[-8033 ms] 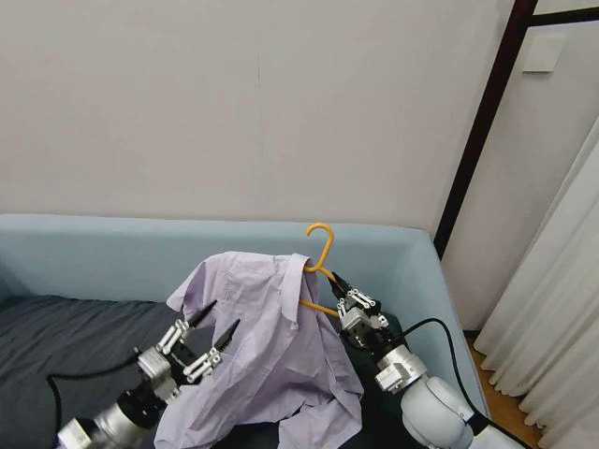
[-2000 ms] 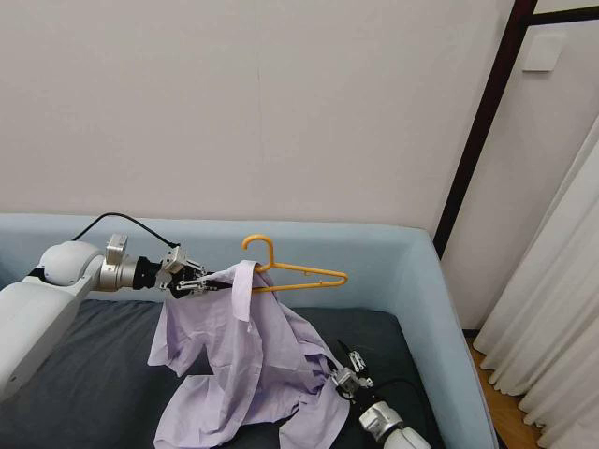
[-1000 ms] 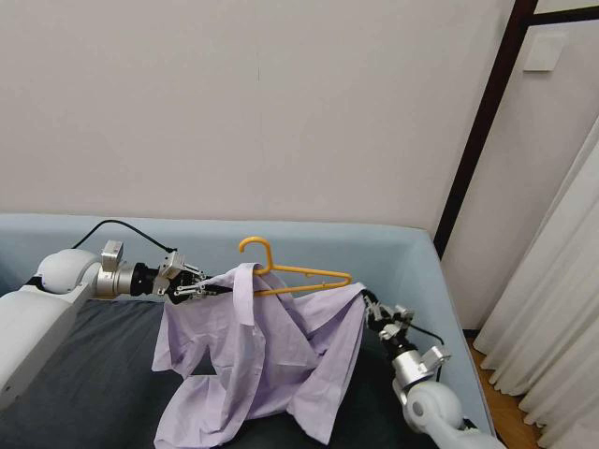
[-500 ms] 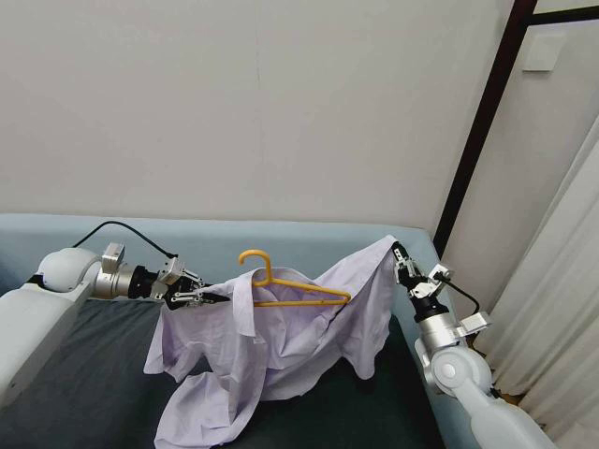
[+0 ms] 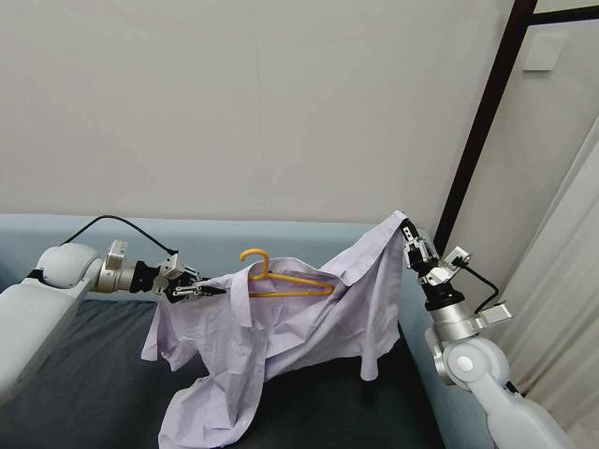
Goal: Pick up the clothes from the sofa and hang them on the clothes hanger.
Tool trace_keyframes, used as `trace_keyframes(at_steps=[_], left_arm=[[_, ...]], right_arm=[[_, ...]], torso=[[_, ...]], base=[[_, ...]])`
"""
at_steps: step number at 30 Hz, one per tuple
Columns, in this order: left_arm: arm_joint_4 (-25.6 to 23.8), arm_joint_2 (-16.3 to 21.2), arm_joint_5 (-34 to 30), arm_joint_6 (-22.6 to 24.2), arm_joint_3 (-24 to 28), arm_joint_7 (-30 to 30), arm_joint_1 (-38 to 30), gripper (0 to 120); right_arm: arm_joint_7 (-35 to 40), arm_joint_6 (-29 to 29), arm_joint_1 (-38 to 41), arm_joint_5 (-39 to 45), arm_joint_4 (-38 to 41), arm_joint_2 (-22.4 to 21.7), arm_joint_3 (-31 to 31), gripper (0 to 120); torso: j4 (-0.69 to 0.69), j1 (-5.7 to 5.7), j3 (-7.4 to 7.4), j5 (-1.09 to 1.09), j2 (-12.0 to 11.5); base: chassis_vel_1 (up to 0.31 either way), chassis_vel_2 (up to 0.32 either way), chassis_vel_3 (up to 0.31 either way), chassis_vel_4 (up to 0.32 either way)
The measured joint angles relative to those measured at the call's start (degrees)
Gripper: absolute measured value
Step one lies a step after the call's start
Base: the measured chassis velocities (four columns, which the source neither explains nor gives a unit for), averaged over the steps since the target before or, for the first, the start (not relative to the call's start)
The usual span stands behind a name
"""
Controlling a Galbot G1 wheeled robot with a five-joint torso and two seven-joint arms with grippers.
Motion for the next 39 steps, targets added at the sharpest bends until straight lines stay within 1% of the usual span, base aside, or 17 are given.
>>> trace_keyframes(at_steps=[2,5,10,12,14,15,18,19,22,24,25,27,30,31,35,36,39], left_arm=[[0.3,-0.6,0.7,-0.2,0.0,-1.1,0.3,7],[0.3,-2.1,1.2,-0.3,-0.1,-5.9,1.5,7],[-0.4,-3.1,-2.1,0.5,-0.1,-10.1,2.9,7],[-0.9,-3.3,-4.4,0.8,0.1,-11.1,2.9,7],[-1.5,-3.3,-6.3,1.2,0.4,-11.2,2.3,7],[-1.5,-3.3,-6.3,1.2,0.4,-11.2,2.3,7],[-2.8,-2.7,-9.2,1.6,0.7,-11.8,0.7,7],[-2.8,-2.7,-9.2,1.6,0.7,-11.8,0.7,7],[-3.6,-1.9,-10.7,1.7,1.2,-12.8,-0.4,7],[-4.1,-1.4,-11.3,1.7,1.4,-13.9,-0.9,7],[-4.1,-1.4,-11.3,1.7,1.4,-13.9,-0.9,7],[-4.4,-1.0,-11.7,1.6,1.5,-14.7,-1.3,7],[-5.3,-0.1,-13.6,1.6,1.5,-17.3,-2.6,7],[-5.3,-0.1,-13.6,1.6,1.5,-17.3,-2.6,7],[-6.1,0.9,-16.4,1.7,1.3,-18.6,-5.0,7],[-6.1,0.9,-16.4,1.7,1.3,-18.6,-5.0,7],[-6.4,1.9,-18.6,2.3,1.3,-18.7,-8.4,7]], right_arm=[[-2.3,0.4,-0.8,-0.1,0.8,-0.1,-0.1,0],[-7.9,1.3,-2.8,-2.1,2.6,-0.5,-0.8,0],[-9.8,2.4,-5.0,-7.2,2.6,-1.2,-2.0,0],[-9.7,3.6,-5.8,-11.9,0.2,-1.4,-2.7,0],[-8.9,5.3,-6.5,-20.4,-3.8,-1.4,-3.3,0],[-8.9,5.3,-6.5,-20.4,-3.8,-1.4,-3.3,0],[-3.6,5.8,-8.0,-36.1,-8.8,-1.4,-4.1,0],[-3.6,5.8,-8.0,-36.1,-8.8,-1.4,-4.1,0],[2.2,5.8,-8.3,-47.9,-12.4,-1.4,-4.9,0],[3.3,6.5,-8.2,-52.4,-14.3,-1.3,-5.3,6],[3.3,6.5,-8.2,-52.4,-14.3,-1.3,-5.3,6],[3.3,7.4,-8.1,-54.2,-15.6,-1.4,-5.7,12],[1.2,10.7,-8.4,-53.8,-16.5,-1.7,-6.1,28],[1.2,10.7,-8.4,-53.8,-16.5,-1.7,-6.1,28],[-5.8,12.7,-7.9,-45.0,-15.5,-2.7,-4.7,47],[-5.8,12.7,-7.9,-45.0,-15.5,-2.7,-4.7,47],[-13.3,13.2,-8.0,-37.6,-14.6,-4.2,-3.9,62]], torso=[[-0.01,0.00,0.00,0.00,0.0],[-0.02,0.00,0.00,0.01,0.0],[0.00,0.00,0.00,-0.01,0.0],[0.00,0.00,0.00,0.02,0.0],[0.01,0.00,0.00,0.02,0.0],[0.01,0.00,0.00,0.02,0.0],[-0.01,0.01,0.00,0.03,0.0],[-0.01,0.01,0.00,0.03,0.0],[0.00,0.01,0.00,0.02,0.0],[0.00,0.01,0.00,0.02,0.0],[0.00,0.01,0.00,0.02,0.0],[0.00,0.01,0.00,0.01,0.0],[-0.01,0.01,0.00,0.02,0.0],[-0.01,0.01,0.00,0.02,0.0],[0.01,0.01,0.00,-0.01,0.0],[0.01,0.01,0.00,-0.01,0.0],[-0.01,0.01,0.00,0.01,0.0]], base=[[0.000,0.000,0.000,0.000],[0.000,0.000,0.000,0.000],[0.000,0.000,0.000,0.000],[0.000,0.000,0.000,0.000],[0.000,0.000,0.000,0.000],[0.000,0.000,0.000,0.000],[0.000,0.000,0.000,0.000],[0.000,0.000,0.000,0.000],[0.000,0.000,0.000,0.000],[0.000,0.000,0.000,0.000],[0.000,0.000,0.000,0.000],[0.000,0.000,0.000,0.000],[0.000,0.000,0.000,0.000],[0.000,0.000,0.000,0.000],[0.000,0.000,0.000,0.000],[0.000,0.000,0.000,0.000],[0.000,0.000,0.000,0.000]])
